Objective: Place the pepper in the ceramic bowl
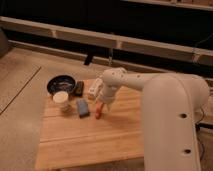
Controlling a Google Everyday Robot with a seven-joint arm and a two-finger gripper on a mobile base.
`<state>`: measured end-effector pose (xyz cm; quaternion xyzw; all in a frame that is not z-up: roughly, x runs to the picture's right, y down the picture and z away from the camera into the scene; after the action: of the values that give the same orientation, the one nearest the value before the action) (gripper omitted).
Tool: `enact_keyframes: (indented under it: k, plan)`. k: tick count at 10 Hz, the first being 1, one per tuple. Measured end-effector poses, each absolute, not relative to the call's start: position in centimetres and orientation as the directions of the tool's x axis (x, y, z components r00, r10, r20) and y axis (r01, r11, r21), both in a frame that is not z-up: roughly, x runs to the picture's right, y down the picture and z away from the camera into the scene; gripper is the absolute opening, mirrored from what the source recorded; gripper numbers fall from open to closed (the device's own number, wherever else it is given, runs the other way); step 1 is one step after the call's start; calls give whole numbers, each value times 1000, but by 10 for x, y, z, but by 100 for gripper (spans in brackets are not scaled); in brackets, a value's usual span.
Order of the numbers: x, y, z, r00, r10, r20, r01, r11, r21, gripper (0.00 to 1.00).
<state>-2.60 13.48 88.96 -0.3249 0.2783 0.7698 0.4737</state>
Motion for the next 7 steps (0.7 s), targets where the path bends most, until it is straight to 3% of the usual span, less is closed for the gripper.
enact_keyframes:
  k: [2,3,5,6,7]
  plan:
    - [-28,148,899,-323,520,-791,-924,-353,145,64]
    - [-31,152,902,-306,506,-806,-931,-335,143,58]
    - [-34,153,907,-285,492,-822,-939,-316,136,38]
    - [-35,148,910,-274,504,-819,-943,-309,126,24]
    - [-35,142,911,-270,516,-813,-944,-310,117,17]
